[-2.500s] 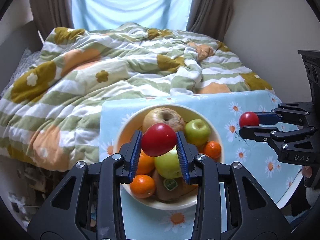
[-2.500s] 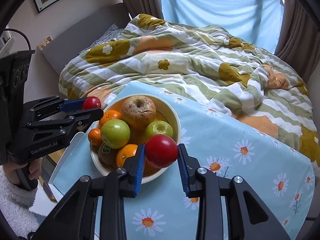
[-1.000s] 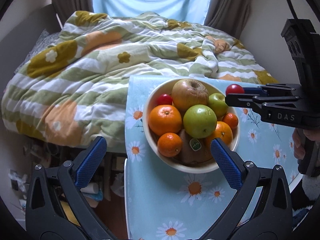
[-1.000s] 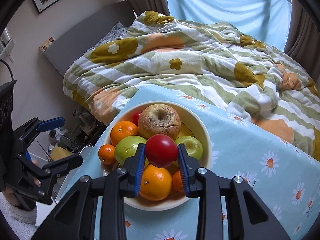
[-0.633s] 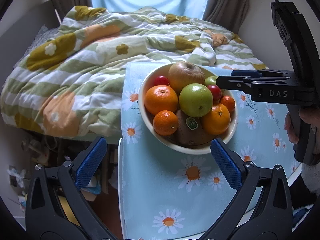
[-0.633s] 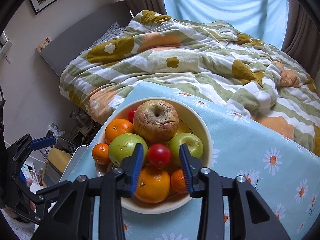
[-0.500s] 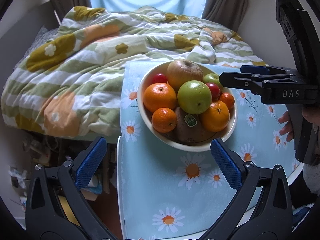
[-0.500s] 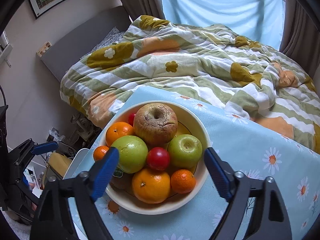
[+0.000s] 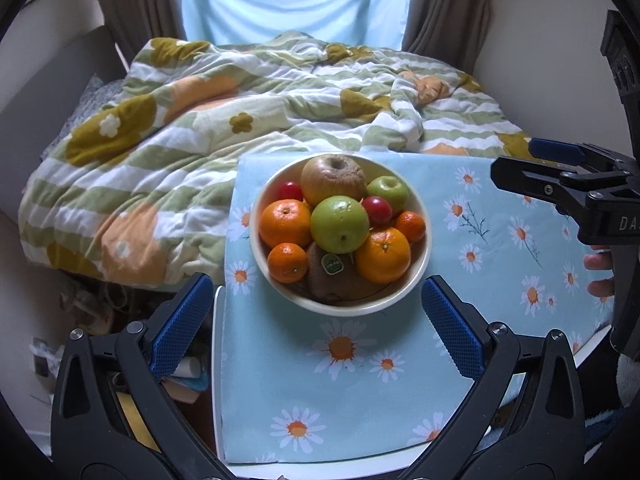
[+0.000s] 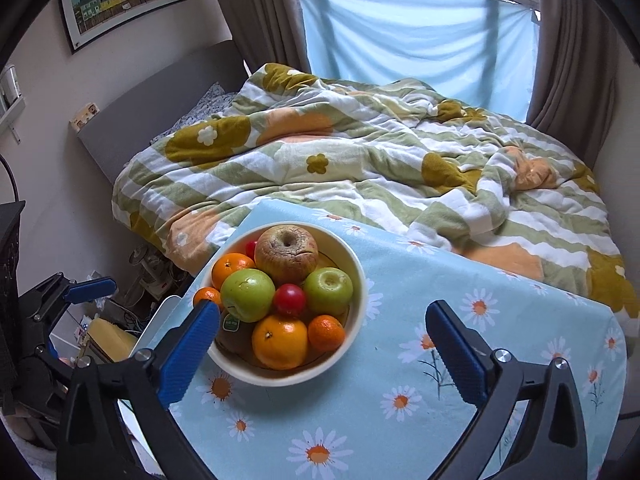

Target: Organize fruits

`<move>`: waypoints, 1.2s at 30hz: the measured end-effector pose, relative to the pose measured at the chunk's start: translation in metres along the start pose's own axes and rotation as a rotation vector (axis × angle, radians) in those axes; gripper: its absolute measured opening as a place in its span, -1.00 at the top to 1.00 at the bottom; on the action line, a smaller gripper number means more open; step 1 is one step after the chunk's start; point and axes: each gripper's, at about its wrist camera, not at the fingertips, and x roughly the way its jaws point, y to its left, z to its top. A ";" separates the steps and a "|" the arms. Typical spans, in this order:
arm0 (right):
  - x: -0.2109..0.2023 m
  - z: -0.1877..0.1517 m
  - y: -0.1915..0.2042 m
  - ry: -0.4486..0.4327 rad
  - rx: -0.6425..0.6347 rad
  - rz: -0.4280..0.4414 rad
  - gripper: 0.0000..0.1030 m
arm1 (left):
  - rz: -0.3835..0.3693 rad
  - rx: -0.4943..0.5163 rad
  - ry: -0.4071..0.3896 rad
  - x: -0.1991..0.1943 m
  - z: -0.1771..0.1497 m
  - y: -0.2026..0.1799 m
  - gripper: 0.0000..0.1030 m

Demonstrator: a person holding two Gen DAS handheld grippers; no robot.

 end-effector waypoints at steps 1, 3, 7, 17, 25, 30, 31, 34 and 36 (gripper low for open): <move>-0.010 -0.003 -0.004 -0.002 0.009 -0.017 -0.99 | -0.001 -0.002 -0.012 -0.006 0.002 -0.005 -1.00; -0.029 -0.008 -0.011 0.002 0.026 -0.053 -0.99 | 0.008 -0.003 -0.030 -0.017 0.005 -0.015 -1.00; -0.060 -0.021 -0.029 0.014 0.078 -0.129 -0.99 | 0.013 -0.003 -0.066 -0.039 0.008 -0.037 -1.00; -0.113 -0.065 -0.054 0.012 0.193 -0.276 -0.99 | 0.012 -0.011 -0.110 -0.074 0.000 -0.079 -1.00; -0.134 -0.091 -0.062 -0.007 0.232 -0.341 -0.99 | 0.027 0.016 -0.140 -0.086 -0.008 -0.101 -1.00; -0.143 -0.096 -0.067 -0.027 0.241 -0.355 -0.99 | 0.025 0.028 -0.150 -0.089 -0.011 -0.109 -1.00; -0.144 -0.096 -0.068 -0.030 0.242 -0.359 -0.99 | 0.025 0.030 -0.153 -0.089 -0.011 -0.110 -1.00; -0.147 -0.097 -0.071 -0.038 0.246 -0.365 -0.99 | 0.024 0.031 -0.157 -0.091 -0.011 -0.113 -1.00; -0.149 -0.098 -0.072 -0.040 0.247 -0.368 -0.99 | 0.026 0.033 -0.160 -0.091 -0.011 -0.114 -1.00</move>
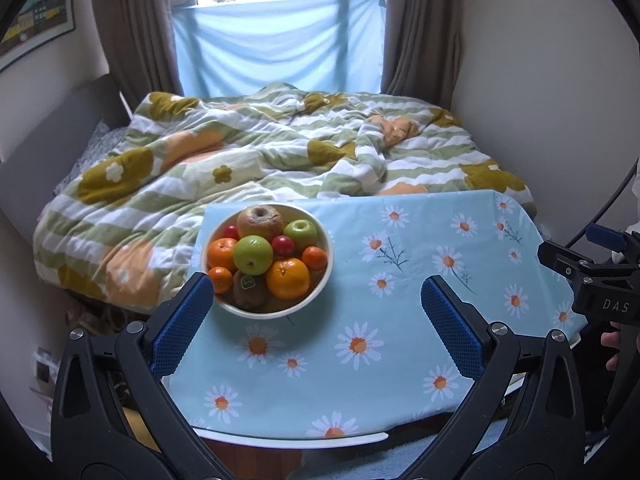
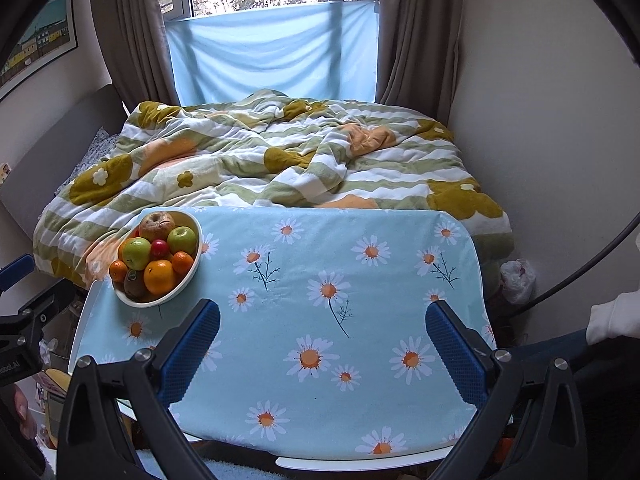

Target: Organize fruits

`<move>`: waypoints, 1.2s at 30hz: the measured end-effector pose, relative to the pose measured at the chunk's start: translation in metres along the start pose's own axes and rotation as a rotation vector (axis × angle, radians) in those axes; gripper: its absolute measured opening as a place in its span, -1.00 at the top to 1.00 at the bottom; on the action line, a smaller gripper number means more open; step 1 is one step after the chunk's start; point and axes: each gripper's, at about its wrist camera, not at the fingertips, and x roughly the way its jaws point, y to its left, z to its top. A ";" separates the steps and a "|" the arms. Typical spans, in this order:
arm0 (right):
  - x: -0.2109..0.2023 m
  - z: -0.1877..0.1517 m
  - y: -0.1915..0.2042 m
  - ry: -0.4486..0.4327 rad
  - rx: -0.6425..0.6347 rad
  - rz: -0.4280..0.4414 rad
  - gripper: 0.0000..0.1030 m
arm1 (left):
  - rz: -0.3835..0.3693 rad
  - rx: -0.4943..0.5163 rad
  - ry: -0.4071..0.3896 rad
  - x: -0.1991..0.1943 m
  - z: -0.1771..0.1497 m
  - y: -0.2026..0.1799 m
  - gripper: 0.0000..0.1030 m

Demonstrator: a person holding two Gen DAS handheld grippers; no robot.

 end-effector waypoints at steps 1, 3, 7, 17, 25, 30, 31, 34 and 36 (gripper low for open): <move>0.000 0.000 0.000 0.000 0.000 0.001 -0.99 | 0.000 0.001 -0.001 0.000 0.000 -0.001 -1.00; 0.000 0.000 -0.001 -0.002 0.000 0.001 -0.99 | 0.000 0.001 0.000 0.000 0.000 -0.001 -1.00; -0.001 0.001 -0.003 -0.003 0.000 0.000 -0.99 | 0.001 0.001 0.000 -0.001 0.000 -0.002 -1.00; -0.002 0.005 -0.010 -0.004 0.005 -0.005 -0.99 | 0.006 0.003 -0.003 -0.001 0.002 -0.004 -1.00; -0.001 0.006 -0.012 -0.004 0.005 -0.006 -0.99 | 0.006 0.003 -0.002 -0.001 0.002 -0.004 -1.00; -0.001 0.005 -0.012 -0.005 0.006 -0.005 -0.99 | 0.008 0.003 -0.003 -0.001 0.002 -0.004 -1.00; -0.001 0.005 -0.011 -0.004 0.006 -0.004 -0.99 | 0.008 0.003 -0.003 -0.001 0.002 -0.004 -1.00; -0.001 0.006 -0.012 -0.005 0.007 -0.005 -0.99 | 0.007 0.002 -0.004 -0.001 0.002 -0.005 -1.00; -0.001 0.005 -0.011 -0.004 0.007 -0.006 -0.99 | 0.007 0.002 -0.003 -0.001 0.003 -0.004 -1.00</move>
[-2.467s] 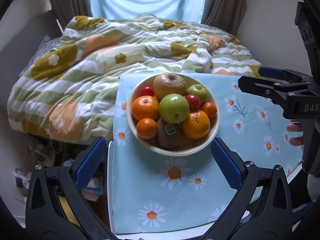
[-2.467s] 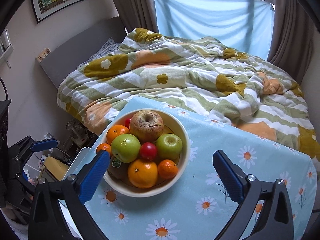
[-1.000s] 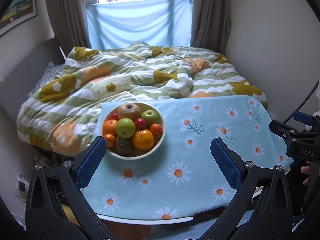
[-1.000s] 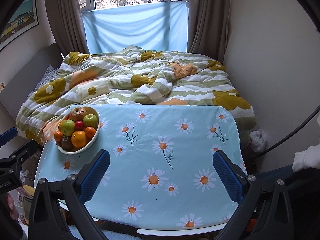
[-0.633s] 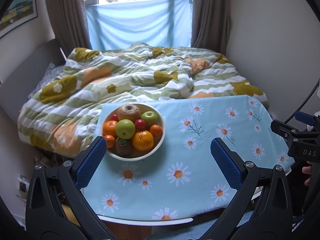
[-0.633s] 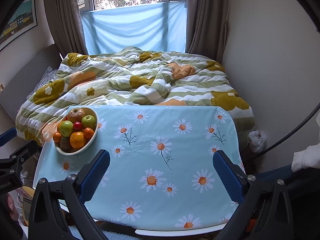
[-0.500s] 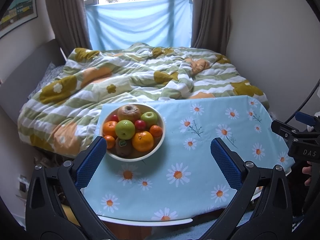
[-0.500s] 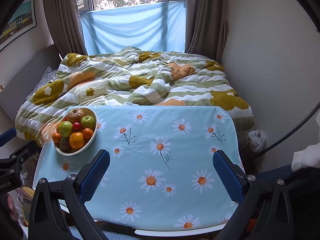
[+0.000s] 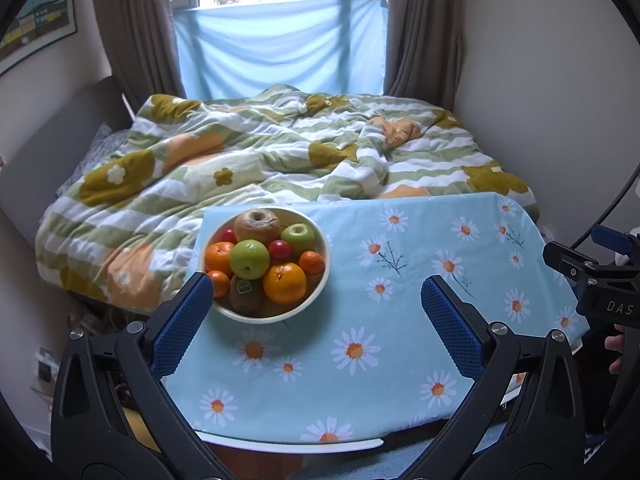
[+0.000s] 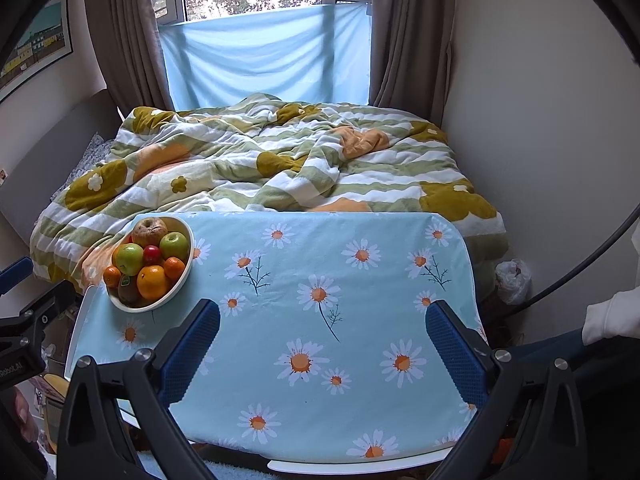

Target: Organize fruits

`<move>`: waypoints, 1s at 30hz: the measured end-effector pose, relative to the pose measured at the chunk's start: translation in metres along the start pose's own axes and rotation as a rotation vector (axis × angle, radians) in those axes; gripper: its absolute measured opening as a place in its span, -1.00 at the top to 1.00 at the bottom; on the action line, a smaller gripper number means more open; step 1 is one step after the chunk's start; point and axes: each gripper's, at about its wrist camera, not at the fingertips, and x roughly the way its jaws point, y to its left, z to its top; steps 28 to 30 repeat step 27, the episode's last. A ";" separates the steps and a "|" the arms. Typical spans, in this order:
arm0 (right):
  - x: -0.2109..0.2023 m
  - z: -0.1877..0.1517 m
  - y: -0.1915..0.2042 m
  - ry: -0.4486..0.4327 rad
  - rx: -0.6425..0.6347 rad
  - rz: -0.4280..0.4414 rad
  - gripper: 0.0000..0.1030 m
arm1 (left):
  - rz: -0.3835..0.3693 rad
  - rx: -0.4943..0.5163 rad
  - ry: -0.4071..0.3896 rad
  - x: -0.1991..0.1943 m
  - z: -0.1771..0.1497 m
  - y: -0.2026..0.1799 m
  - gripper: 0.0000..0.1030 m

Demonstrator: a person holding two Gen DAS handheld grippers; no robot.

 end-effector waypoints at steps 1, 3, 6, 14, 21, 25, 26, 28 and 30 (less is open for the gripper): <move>0.000 0.001 -0.001 0.000 0.001 0.000 -0.99 | -0.001 0.000 0.000 0.000 0.000 0.000 -1.00; 0.000 0.001 0.000 0.000 -0.001 0.000 -0.99 | 0.000 0.000 0.000 0.000 0.000 0.000 -1.00; 0.000 0.000 0.001 0.000 -0.001 0.000 -0.99 | 0.001 -0.001 0.000 0.000 0.000 0.001 -1.00; 0.001 0.002 0.000 -0.005 -0.001 0.000 -0.99 | -0.014 0.000 -0.002 -0.001 0.001 0.002 -1.00; 0.001 0.002 -0.001 -0.004 -0.001 0.000 -0.99 | 0.001 -0.006 -0.009 -0.001 0.003 0.006 -1.00; 0.002 0.002 -0.002 -0.003 0.000 0.000 -0.99 | -0.016 -0.030 0.000 0.005 0.001 0.011 -1.00; 0.002 0.001 0.000 -0.002 -0.001 0.000 -0.99 | -0.013 -0.031 0.000 0.006 0.001 0.012 -1.00; 0.003 0.002 0.000 0.001 0.000 0.000 -0.99 | -0.011 -0.027 0.003 0.007 0.002 0.013 -1.00; 0.003 0.002 0.000 0.001 0.000 0.000 -0.99 | -0.011 -0.027 0.003 0.007 0.002 0.013 -1.00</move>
